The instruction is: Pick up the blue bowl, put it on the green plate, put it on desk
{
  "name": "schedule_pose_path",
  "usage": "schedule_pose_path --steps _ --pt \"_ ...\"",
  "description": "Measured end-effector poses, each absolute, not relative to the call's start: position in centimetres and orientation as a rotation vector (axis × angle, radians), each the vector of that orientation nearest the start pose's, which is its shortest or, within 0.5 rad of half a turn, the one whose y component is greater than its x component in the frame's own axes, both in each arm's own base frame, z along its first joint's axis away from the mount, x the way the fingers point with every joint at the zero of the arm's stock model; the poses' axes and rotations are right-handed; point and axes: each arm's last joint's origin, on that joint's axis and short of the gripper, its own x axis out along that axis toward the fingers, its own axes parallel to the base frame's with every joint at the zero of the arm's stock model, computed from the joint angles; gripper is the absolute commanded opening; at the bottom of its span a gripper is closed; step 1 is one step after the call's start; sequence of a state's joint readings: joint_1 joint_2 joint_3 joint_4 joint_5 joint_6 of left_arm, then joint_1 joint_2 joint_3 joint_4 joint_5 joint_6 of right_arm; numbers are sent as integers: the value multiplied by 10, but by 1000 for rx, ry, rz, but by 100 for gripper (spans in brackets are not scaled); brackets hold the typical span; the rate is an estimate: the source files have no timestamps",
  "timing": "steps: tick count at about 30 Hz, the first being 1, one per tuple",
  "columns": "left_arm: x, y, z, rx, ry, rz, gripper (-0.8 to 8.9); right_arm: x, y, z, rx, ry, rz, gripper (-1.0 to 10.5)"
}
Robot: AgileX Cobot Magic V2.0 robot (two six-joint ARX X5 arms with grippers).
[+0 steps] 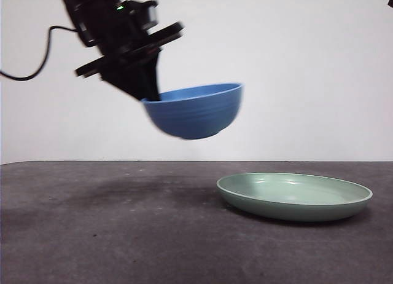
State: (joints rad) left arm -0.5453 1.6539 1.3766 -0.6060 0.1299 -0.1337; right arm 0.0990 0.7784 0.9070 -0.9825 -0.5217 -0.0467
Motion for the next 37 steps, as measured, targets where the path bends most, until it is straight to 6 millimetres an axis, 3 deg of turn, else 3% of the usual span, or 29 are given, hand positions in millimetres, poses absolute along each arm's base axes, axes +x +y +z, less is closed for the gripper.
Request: schedule_pose_path --steps 7,19,29,32,37 --pt "311 -221 288 53 892 -619 11 126 27 310 141 834 600 404" --pt "345 -290 245 110 971 -673 11 126 27 310 141 834 599 404" --pt "353 -311 206 155 1066 -669 11 126 27 310 141 834 598 404" --pt "352 -313 204 157 1072 -671 11 126 27 310 140 834 597 404" --pt "349 -314 203 168 1092 -673 194 126 27 310 140 834 597 404"
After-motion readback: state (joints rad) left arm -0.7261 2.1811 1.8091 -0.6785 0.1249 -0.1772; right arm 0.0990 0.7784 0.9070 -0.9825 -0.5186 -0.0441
